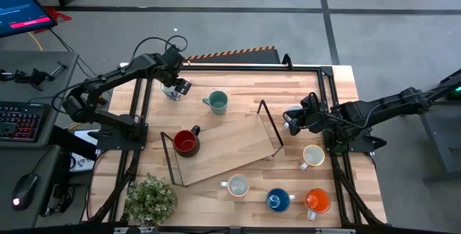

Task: Place coffee mugs
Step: Put the blue pattern mug on the shelf

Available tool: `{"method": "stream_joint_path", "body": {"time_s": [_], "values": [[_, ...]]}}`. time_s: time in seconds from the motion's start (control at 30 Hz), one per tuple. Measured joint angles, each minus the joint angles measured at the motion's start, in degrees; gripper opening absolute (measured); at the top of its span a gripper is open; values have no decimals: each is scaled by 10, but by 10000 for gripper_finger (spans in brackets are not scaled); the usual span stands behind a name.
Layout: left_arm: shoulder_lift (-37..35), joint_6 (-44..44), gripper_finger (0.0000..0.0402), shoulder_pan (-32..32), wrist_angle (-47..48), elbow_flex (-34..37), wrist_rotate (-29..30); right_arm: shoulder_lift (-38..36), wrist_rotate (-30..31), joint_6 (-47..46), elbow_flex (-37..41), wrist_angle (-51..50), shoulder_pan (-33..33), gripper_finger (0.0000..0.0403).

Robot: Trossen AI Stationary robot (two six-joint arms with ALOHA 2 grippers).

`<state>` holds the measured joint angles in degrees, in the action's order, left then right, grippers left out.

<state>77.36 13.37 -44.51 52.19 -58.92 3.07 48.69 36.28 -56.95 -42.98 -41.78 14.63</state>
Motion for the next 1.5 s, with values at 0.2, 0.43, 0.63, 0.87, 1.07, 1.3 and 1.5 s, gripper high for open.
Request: {"method": "stream_joint_path", "body": {"time_s": [0.2,0.43,0.63,0.87,1.07,1.3,1.5], "values": [[0,30,205,0,14,15,6,0,-5,0,0,0,0,11],[0,41,205,3,6,60,6,0,-5,0,0,0,0,11],[0,41,205,3,-3,68,6,0,-5,0,0,0,0,11],[0,30,205,7,-32,68,6,0,-5,0,0,0,0,11],[23,18,205,7,-37,68,7,1,-17,-13,0,0,0,11],[69,24,205,8,-50,68,7,1,-23,-13,0,0,0,11],[91,10,204,8,-60,68,7,1,-23,-13,0,0,0,11]]}}
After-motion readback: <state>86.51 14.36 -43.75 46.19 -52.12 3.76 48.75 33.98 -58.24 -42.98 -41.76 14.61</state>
